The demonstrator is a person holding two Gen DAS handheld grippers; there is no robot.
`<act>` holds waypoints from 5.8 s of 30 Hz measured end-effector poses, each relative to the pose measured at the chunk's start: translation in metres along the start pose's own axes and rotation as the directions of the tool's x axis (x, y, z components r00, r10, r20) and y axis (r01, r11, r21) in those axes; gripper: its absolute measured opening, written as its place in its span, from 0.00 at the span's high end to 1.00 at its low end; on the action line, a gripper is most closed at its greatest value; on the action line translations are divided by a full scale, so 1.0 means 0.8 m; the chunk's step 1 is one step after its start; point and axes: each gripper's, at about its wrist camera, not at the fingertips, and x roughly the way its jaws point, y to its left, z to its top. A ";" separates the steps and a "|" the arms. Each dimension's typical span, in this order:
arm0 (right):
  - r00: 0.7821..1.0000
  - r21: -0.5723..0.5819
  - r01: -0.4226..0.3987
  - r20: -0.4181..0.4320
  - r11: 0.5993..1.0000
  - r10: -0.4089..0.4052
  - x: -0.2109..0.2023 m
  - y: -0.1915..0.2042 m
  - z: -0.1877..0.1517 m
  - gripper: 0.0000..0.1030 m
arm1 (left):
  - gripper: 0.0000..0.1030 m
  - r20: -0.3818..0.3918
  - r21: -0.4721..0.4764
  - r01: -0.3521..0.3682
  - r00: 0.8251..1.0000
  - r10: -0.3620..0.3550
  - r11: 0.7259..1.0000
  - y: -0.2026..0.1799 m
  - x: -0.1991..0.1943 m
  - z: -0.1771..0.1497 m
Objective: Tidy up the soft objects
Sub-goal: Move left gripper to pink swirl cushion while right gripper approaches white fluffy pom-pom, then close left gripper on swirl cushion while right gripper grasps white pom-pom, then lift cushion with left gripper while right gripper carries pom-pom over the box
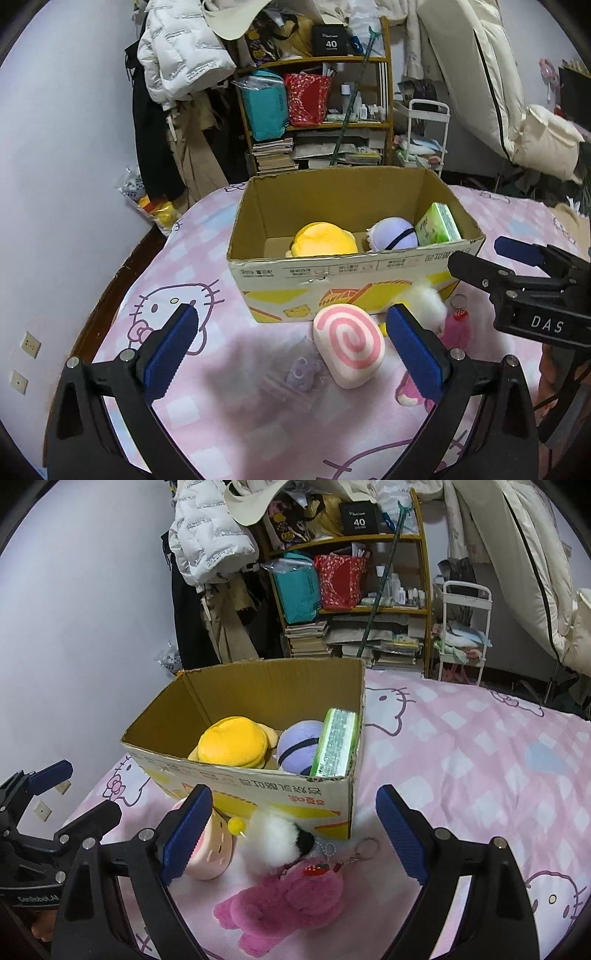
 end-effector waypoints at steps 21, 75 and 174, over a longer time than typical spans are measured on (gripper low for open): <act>0.978 0.063 -0.043 -0.200 0.997 0.054 0.060 -0.010 -0.022 0.09 | 0.03 -0.108 0.073 0.072 0.992 -0.064 0.995 -0.036 0.048 -0.011; 0.942 0.112 -0.060 -0.322 0.992 0.093 0.113 0.003 -0.043 0.53 | 0.59 -0.273 -0.072 0.194 0.940 -0.206 0.978 -0.024 0.105 -0.036; 0.979 -0.038 0.015 0.202 0.999 -0.007 -0.007 -0.003 0.105 0.51 | 0.53 0.306 -0.065 0.108 0.948 -0.083 0.992 0.015 -0.003 0.109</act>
